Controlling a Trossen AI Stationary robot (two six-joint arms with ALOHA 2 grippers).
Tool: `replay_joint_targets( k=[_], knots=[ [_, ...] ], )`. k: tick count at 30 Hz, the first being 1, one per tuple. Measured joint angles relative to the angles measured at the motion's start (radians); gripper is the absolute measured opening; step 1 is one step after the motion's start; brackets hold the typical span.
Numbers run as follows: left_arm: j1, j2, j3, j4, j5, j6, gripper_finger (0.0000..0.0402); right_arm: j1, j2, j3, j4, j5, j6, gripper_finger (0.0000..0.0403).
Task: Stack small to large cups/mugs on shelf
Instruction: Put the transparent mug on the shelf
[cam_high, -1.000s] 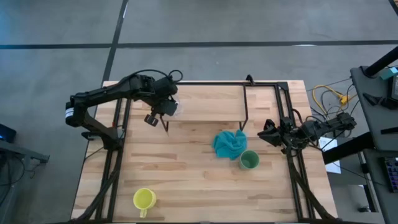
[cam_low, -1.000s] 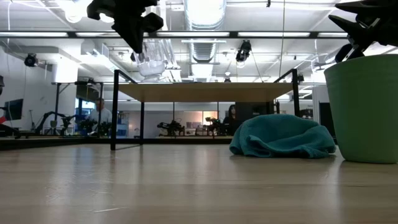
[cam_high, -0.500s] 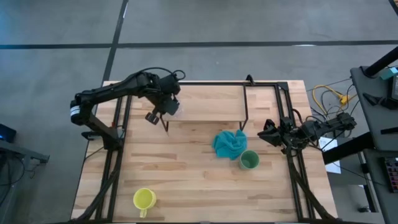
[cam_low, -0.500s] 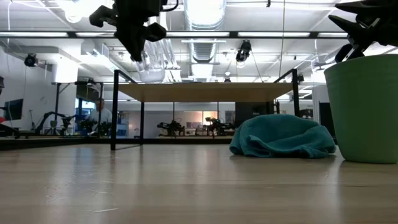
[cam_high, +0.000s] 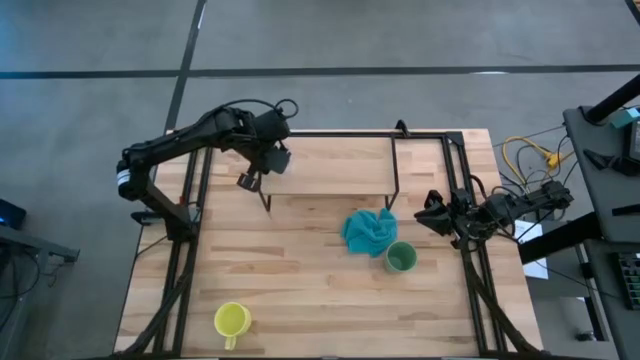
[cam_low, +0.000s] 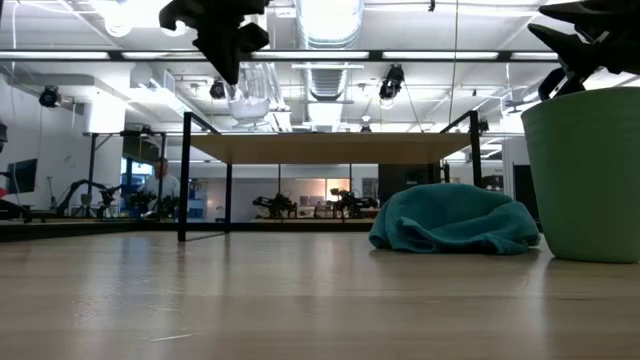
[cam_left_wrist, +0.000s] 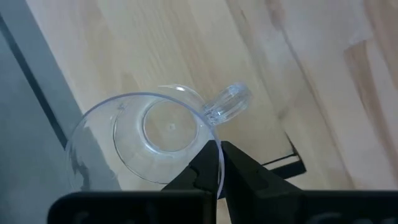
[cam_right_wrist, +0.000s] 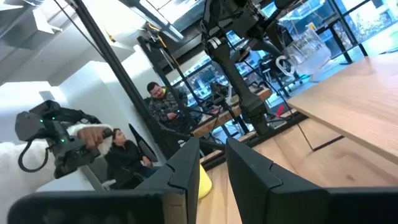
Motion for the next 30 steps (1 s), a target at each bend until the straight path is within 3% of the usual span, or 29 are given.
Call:
replay_joint_targets(
  k=[11, 30],
  knots=[
    [0.000, -0.001, 0.016, -0.092, 0.184, 0.000, 0.0000, 0.000, 0.000, 0.000, 0.001, 0.000, 0.000, 0.0075],
    [0.002, 0.087, 0.015, -0.088, 0.140, -0.026, 0.0000, 0.000, 0.000, 0.000, 0.005, 0.000, 0.000, 0.0075]
  ],
)
